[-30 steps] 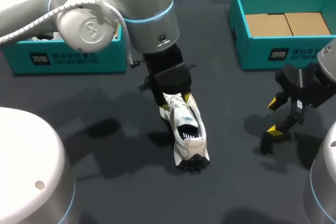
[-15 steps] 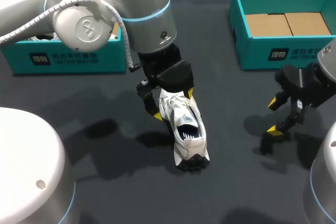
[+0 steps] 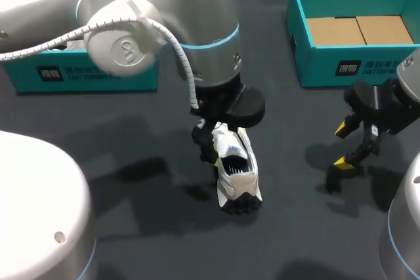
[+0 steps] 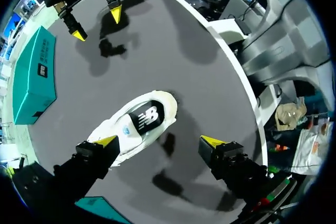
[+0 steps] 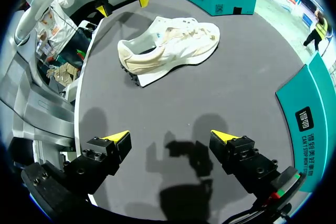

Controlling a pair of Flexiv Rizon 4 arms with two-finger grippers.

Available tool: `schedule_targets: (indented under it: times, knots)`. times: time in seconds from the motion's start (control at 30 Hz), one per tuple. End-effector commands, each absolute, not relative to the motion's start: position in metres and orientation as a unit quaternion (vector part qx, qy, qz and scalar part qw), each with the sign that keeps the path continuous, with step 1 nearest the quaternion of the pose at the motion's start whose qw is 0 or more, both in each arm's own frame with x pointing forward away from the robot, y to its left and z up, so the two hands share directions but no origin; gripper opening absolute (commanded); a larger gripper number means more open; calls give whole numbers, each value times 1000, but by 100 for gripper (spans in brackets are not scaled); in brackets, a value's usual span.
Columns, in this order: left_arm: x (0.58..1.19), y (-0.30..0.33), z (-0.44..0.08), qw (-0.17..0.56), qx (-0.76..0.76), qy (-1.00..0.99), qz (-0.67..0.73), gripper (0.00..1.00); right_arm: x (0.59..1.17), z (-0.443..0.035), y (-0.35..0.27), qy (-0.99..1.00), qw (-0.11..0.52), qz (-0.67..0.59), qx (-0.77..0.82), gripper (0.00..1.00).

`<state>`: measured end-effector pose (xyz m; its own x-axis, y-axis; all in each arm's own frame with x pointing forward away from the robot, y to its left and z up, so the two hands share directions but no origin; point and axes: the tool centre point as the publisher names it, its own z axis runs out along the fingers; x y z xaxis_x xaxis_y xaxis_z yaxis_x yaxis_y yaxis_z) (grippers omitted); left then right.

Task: Take the shoe out of the shoebox, open the shoe tongue, remove and reinsert the insole, then place the shoe into the shoebox

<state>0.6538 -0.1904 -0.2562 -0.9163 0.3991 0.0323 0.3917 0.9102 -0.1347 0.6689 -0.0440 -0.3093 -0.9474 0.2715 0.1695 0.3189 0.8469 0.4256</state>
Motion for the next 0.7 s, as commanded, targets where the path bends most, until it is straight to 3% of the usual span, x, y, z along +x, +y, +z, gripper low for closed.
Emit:
schedule_targets:
  times: [0.03,0.7]
  knots:
    - [641,-205,-265,56,-145,-987,40,100,667,-309,-44,-960,50,-229,-154,100]
    - [601,-222,-310,18,0,-998,64,100,667,-309,-44,-960,50,-229,-154,100]
